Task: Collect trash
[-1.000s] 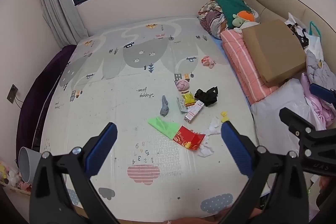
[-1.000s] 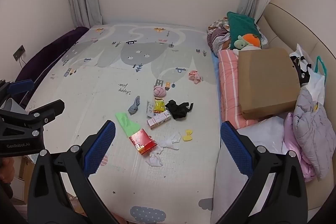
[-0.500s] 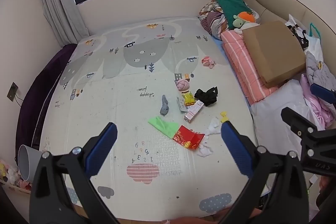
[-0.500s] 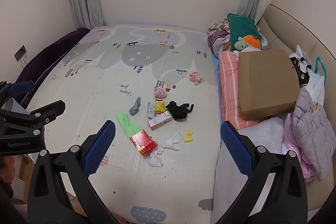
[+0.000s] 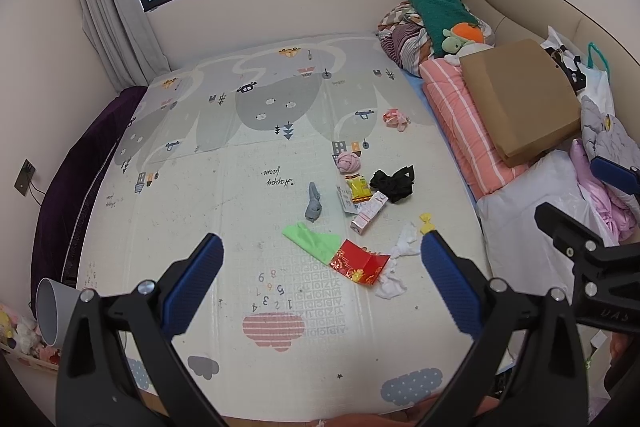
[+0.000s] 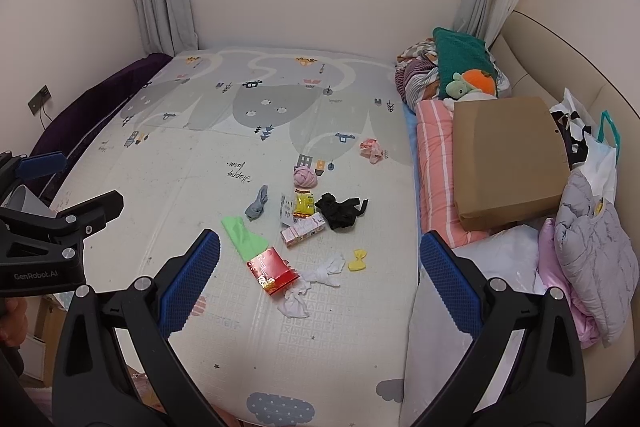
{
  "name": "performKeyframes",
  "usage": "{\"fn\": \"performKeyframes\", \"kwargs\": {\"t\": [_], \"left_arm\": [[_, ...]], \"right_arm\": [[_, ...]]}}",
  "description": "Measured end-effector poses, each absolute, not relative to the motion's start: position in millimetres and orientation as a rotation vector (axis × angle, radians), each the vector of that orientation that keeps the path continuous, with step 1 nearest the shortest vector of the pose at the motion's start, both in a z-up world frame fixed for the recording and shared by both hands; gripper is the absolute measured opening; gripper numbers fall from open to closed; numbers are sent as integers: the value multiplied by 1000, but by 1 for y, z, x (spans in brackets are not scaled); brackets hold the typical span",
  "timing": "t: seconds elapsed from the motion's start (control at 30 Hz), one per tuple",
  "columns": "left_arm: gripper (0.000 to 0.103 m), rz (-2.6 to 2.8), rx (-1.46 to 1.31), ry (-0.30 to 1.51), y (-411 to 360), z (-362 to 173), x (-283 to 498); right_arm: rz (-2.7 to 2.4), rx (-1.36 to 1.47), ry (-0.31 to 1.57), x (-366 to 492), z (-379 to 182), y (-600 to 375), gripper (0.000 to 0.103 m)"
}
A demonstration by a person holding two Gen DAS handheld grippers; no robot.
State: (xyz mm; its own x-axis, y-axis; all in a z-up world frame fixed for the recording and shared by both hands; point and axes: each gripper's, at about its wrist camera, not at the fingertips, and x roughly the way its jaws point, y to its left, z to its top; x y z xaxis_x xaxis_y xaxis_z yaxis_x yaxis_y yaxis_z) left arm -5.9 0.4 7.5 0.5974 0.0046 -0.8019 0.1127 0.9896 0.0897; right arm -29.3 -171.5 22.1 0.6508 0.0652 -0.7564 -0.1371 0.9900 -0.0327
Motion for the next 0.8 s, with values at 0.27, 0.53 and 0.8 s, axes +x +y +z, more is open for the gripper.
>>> {"fn": "performKeyframes", "kwargs": {"t": [0.27,0.53,0.8], "left_arm": [[99,-65,139,928,-1,8,-9],[99,-66,139,930,-3,7,-8],[99,-62,140,930,-3,6,-9]], "right_arm": [[107,-87,848,-31,24,-176,97],[106,-85,850,-31,22,-178,97],[109,-83,852,-31,18,-179,97]]}}
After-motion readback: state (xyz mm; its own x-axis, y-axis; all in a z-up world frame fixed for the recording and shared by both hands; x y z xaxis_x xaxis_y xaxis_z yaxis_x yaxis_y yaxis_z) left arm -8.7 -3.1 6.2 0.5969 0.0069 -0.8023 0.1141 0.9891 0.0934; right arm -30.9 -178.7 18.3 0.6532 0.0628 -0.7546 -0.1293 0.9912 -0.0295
